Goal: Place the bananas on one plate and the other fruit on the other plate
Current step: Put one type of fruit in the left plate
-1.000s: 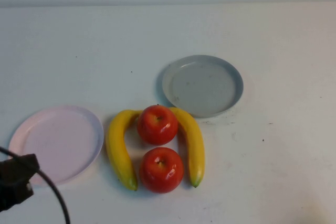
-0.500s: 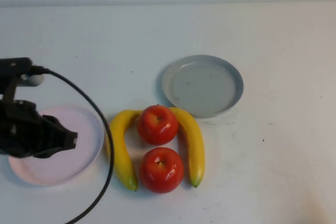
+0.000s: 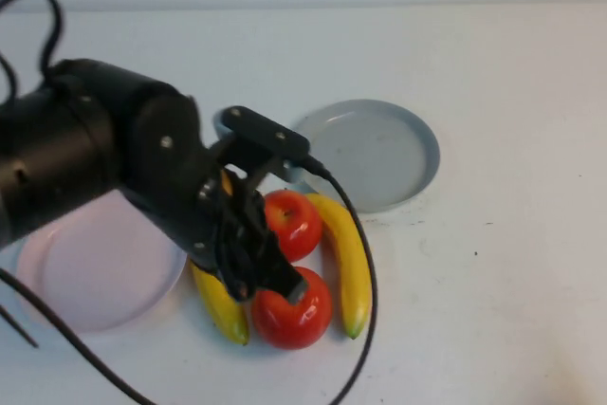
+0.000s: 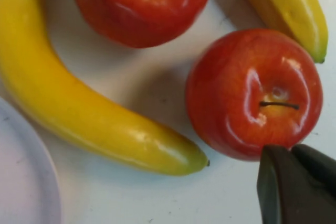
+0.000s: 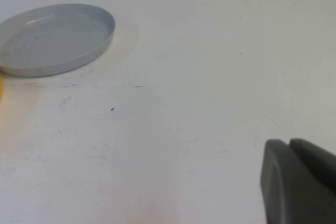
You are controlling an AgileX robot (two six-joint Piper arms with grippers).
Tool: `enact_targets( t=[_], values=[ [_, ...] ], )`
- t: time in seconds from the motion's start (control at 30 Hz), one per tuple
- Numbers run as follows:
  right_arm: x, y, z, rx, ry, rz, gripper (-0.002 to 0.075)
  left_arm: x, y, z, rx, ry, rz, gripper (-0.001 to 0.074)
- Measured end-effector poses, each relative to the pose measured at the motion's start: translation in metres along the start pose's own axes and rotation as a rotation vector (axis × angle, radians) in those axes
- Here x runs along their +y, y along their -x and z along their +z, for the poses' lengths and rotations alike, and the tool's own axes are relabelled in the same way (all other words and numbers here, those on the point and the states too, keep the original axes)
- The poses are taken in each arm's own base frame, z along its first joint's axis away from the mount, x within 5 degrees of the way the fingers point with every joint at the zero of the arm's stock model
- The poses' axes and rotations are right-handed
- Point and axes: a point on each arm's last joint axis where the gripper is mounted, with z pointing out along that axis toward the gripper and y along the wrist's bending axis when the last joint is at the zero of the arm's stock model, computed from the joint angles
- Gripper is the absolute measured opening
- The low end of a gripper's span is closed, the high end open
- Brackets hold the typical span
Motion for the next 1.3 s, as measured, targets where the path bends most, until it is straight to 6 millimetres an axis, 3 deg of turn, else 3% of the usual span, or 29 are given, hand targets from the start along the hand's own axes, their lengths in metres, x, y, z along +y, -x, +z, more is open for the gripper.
enact_targets(
  t=[0.13,0.2,0.3,0.4,0.47,0.53,1.0,1.3],
  values=[
    [0.000,0.000,0.000,0.000,0.000,0.000,-0.0017,-0.024,0.010,0.016,0.052,0.004,0.119,0.0008],
    [0.000,0.000,0.000,0.000,0.000,0.000,-0.0017,-0.030,0.012,0.017,0.062,0.000,0.157,0.0049],
    [0.000,0.000,0.000,0.000,0.000,0.000,-0.0017,-0.034,0.015,0.016,0.078,-0.005,0.178,0.0206],
    [0.000,0.000,0.000,0.000,0.000,0.000,-0.0017,-0.033,0.016,0.021,0.096,0.000,0.184,0.0475],
    [0.000,0.000,0.000,0.000,0.000,0.000,-0.0017,-0.033,0.016,0.024,0.105,0.001,0.184,0.0601],
    [0.000,0.000,0.000,0.000,0.000,0.000,-0.0017,-0.033,0.018,0.027,0.102,-0.001,0.182,0.0651],
    [0.000,0.000,0.000,-0.002,0.000,0.000,-0.0017,-0.026,0.024,0.064,0.142,0.051,0.209,0.0668],
    [0.000,0.000,0.000,-0.002,0.000,0.000,-0.0017,-0.024,0.026,0.071,0.145,0.061,0.205,0.0669]
  ],
)
